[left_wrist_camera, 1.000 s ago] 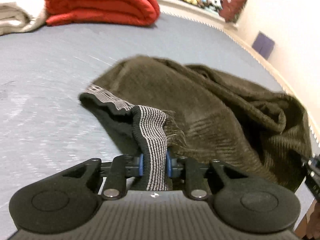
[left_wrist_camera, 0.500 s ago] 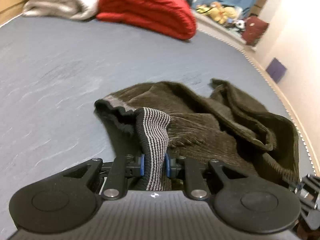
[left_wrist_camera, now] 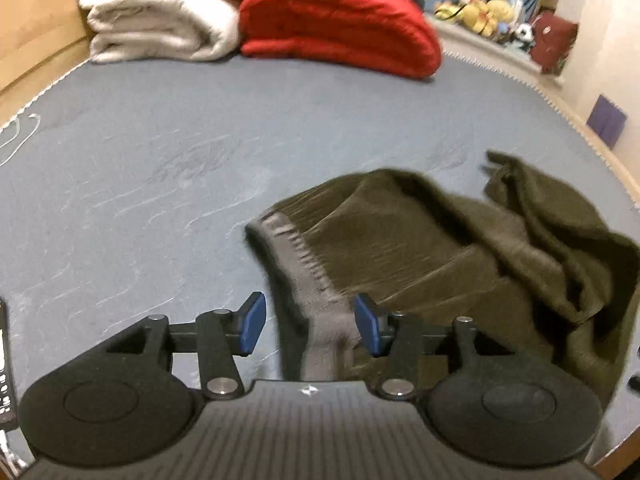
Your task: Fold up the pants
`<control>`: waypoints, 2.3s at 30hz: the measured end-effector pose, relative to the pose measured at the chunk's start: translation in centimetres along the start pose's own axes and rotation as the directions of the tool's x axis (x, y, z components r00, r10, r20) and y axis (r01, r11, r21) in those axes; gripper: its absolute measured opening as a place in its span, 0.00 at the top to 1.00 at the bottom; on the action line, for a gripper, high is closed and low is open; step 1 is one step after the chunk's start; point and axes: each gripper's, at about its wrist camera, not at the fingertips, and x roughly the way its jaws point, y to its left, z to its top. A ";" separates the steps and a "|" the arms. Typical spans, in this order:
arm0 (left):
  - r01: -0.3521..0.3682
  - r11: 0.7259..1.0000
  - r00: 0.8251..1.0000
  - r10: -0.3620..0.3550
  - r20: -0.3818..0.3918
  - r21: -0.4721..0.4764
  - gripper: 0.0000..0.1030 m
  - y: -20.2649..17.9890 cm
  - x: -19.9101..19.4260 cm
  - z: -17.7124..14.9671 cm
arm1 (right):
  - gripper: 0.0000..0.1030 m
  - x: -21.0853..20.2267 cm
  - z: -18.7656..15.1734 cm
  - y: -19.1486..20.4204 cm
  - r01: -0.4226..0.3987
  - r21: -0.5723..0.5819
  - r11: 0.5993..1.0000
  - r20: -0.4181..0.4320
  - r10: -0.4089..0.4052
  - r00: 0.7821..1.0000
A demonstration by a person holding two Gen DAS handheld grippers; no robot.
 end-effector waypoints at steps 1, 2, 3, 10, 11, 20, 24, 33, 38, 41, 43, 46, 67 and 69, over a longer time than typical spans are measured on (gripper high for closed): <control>0.017 1.000 1.000 -0.017 0.007 -0.004 0.47 -0.4 -0.2 0.0 | 0.62 -0.8 0.8 -1.1 0.005 0.013 1.000 0.035 -0.006 0.999; 0.029 1.000 1.000 -0.029 0.008 -0.003 0.47 -1.2 -0.1 0.2 | 0.57 -1.0 1.7 -2.3 0.021 0.027 0.999 0.065 -0.023 0.998; 0.041 0.999 0.999 -0.041 0.009 0.005 0.47 -2.0 0.0 0.3 | 0.52 -1.4 2.5 -3.6 0.052 0.045 0.998 0.101 -0.057 0.993; 0.097 0.989 0.995 -0.098 0.005 0.109 0.47 -9.5 1.6 -0.7 | 0.19 3.6 5.4 -12.1 0.256 0.201 0.946 0.097 -0.279 0.955; 0.107 0.987 0.994 -0.108 -0.001 0.120 0.47 -9.9 1.7 -1.0 | 0.19 4.8 5.3 -13.2 0.261 0.225 0.939 0.064 -0.282 0.957; 0.094 0.984 0.996 -0.091 -0.024 0.150 0.47 -11.4 3.2 -0.8 | 0.19 13.5 3.5 -16.6 0.297 0.161 0.941 -0.152 -0.273 0.950; 0.071 0.988 0.997 -0.067 -0.035 0.135 0.47 -10.9 3.6 -0.2 | 0.30 15.1 3.4 -16.3 0.303 0.123 0.945 -0.172 -0.281 0.944; 0.100 0.987 0.995 -0.095 -0.043 0.129 0.47 -12.1 3.7 -0.2 | 0.87 12.6 3.6 -17.1 0.315 0.119 0.942 -0.118 -0.301 0.946; 0.131 0.983 0.991 -0.126 -0.040 0.132 0.47 -13.3 4.2 -0.6 | 0.90 7.3 2.2 -18.9 0.335 0.172 0.926 -0.077 -0.326 0.942; 0.154 0.983 0.986 -0.147 -0.072 0.098 0.47 -13.6 5.1 -0.5 | 0.90 3.8 0.7 -19.4 0.337 0.143 0.931 -0.091 -0.327 0.941; 0.190 0.979 0.980 -0.185 -0.078 0.068 0.47 -13.9 5.4 -0.1 | 0.90 1.6 -0.9 -19.7 0.331 0.114 0.937 -0.124 -0.317 0.940; 0.194 0.976 0.980 -0.188 -0.069 0.098 0.47 -14.8 5.5 0.2 | 0.90 -0.9 -4.1 -20.4 0.299 0.096 0.949 -0.210 -0.275 0.938; 0.143 0.979 0.987 -0.129 -0.098 0.145 0.45 -16.4 8.4 -0.7 | 0.37 6.9 -0.4 -18.0 0.273 0.093 0.957 -0.052 -0.269 0.962; 0.129 0.979 0.988 -0.114 -0.100 0.155 0.45 -16.5 8.7 -0.8 | 0.37 9.3 0.0 -17.4 0.281 0.073 0.957 -0.083 -0.275 0.958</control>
